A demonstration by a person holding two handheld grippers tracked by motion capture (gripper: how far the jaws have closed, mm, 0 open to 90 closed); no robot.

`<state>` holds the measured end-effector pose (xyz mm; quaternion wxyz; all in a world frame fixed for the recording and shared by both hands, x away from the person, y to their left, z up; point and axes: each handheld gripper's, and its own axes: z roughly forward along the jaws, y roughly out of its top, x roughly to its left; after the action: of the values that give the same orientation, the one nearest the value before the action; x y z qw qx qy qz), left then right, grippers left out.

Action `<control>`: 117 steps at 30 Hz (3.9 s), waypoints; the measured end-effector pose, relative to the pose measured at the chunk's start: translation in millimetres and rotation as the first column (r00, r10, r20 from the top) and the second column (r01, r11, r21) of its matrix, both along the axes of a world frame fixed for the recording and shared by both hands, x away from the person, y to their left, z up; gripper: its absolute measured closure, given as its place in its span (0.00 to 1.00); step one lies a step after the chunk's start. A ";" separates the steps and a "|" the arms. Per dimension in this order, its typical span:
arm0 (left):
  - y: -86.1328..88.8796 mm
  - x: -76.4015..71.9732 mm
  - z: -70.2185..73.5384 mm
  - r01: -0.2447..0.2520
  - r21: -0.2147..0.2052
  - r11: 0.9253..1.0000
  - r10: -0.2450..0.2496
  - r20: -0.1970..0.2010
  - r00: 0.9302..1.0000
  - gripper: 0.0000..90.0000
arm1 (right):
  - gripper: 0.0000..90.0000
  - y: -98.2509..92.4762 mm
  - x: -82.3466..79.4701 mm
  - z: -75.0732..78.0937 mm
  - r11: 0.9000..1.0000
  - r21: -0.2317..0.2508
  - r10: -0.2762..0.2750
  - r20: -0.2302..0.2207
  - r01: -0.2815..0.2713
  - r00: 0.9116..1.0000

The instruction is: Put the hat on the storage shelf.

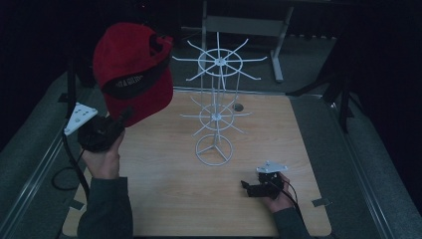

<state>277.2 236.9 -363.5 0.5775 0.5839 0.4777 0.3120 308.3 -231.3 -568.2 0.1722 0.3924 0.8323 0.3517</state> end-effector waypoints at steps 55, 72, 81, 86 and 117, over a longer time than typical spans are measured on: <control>-11.4 -8.2 0.3 0.068 0.006 0.998 -0.068 0.086 0.994 0.96 | 0.15 0.0 0.1 0.0 1.000 0.000 0.001 -0.001 -0.001 1.000; -19.0 -6.5 -15.1 0.079 0.006 0.997 -0.079 0.057 0.995 0.96 | 0.15 0.0 0.1 0.0 1.000 0.000 0.001 0.000 -0.001 1.000; -26.7 -7.7 -45.9 0.080 -0.009 0.997 -0.080 0.050 0.996 0.95 | 0.15 0.0 0.1 0.0 1.000 0.000 0.001 -0.001 -0.001 1.000; -34.5 -7.1 -66.5 0.092 -0.012 0.996 -0.092 0.024 0.995 0.95 | 0.15 0.1 0.1 -0.1 1.000 0.000 0.001 0.000 -0.001 1.000; -21.6 0.3 -94.0 0.136 -0.018 0.991 -0.137 -0.156 0.978 0.39 | 0.15 0.0 0.1 -0.1 1.000 -0.001 0.001 0.001 -0.001 1.000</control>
<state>277.5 215.2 -457.5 0.5602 0.6360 0.4815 0.2231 308.4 -231.3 -568.3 0.1724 0.3917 0.8326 0.3516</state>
